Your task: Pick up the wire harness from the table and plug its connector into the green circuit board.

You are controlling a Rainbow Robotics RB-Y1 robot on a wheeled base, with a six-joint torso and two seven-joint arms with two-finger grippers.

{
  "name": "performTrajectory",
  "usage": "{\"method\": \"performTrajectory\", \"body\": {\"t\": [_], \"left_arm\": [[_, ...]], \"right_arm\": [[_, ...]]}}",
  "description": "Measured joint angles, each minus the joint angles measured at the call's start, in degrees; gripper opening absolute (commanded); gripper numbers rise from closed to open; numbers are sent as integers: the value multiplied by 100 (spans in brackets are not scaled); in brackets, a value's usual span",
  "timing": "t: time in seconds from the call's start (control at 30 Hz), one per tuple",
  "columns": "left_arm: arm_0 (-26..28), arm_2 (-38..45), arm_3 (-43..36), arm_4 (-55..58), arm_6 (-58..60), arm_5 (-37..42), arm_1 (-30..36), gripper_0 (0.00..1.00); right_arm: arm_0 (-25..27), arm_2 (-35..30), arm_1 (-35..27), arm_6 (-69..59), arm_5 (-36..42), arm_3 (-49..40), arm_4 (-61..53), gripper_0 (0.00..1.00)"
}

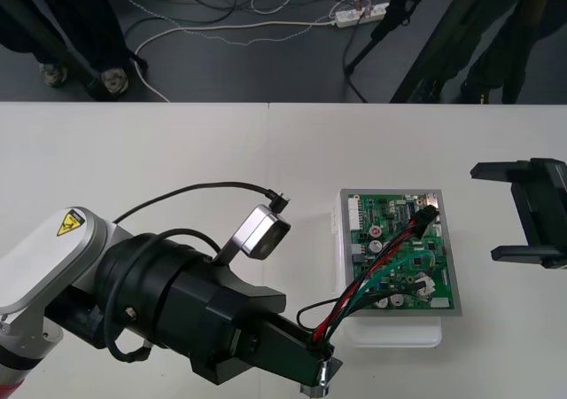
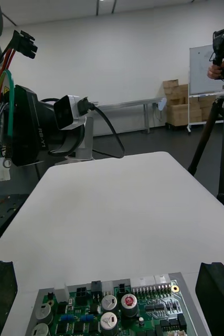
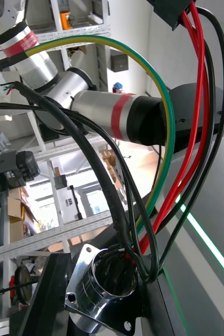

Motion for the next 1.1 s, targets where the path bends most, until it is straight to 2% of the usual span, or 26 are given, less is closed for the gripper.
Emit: {"method": "performTrajectory", "body": {"t": [0.37, 0.83, 1.1], "left_arm": [[36, 102, -127, 153, -1, 17, 371, 0], [645, 1202, -484, 150, -1, 17, 536, 0], [833, 1479, -487, 73, -3, 13, 536, 0]], "right_arm": [[0, 0, 0, -59, 0, -6, -17, 100], [0, 1, 0, -59, 0, -10, -333, 100], [0, 1, 0, -59, 0, -12, -342, 100]]}}
